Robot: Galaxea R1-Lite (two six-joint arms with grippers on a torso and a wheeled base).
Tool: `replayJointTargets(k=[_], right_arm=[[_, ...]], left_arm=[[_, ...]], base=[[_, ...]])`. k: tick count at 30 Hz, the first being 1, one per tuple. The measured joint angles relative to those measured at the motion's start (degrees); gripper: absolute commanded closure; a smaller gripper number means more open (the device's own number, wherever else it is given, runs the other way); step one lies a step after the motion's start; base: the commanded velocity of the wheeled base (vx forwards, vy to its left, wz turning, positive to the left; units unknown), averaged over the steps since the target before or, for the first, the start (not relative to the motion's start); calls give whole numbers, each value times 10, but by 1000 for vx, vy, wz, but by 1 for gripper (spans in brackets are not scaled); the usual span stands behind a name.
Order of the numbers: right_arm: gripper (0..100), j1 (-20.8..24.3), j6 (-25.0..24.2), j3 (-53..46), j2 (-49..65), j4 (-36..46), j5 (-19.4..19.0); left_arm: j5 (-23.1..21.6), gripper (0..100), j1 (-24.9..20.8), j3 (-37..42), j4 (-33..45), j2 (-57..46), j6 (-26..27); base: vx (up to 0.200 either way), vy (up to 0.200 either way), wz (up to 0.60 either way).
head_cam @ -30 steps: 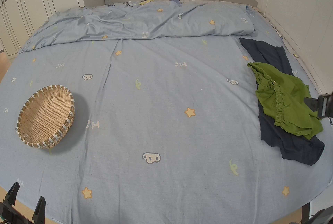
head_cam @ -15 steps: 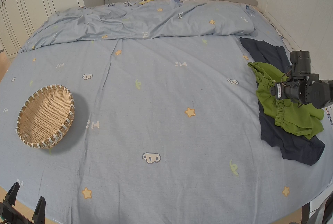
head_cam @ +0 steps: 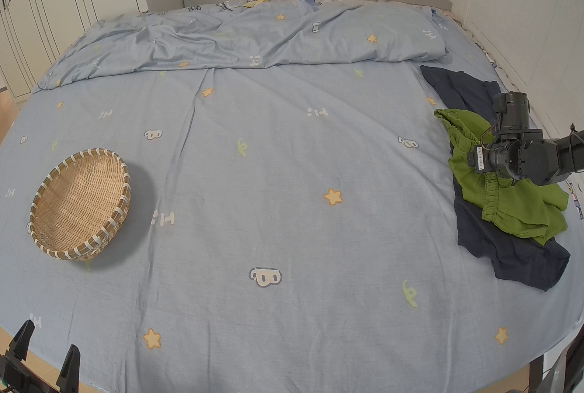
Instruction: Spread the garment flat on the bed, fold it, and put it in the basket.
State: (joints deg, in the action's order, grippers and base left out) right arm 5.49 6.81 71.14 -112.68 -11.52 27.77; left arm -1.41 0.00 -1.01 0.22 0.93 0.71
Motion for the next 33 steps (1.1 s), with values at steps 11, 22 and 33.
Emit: replayJointTargets(k=[11,22,33], right_arm=[[100,-12,0,12,-22,-11,-5],[100,5,-2,36,-5,70,-27],[100,39,-119,123,59,293,-178]], left_arm=[[0,0,0,0,0,0,0],[0,0,0,0,0,0,0],[0,0,0,0,0,0,0]], base=[[0,0,0],[0,0,0],[0,0,0]])
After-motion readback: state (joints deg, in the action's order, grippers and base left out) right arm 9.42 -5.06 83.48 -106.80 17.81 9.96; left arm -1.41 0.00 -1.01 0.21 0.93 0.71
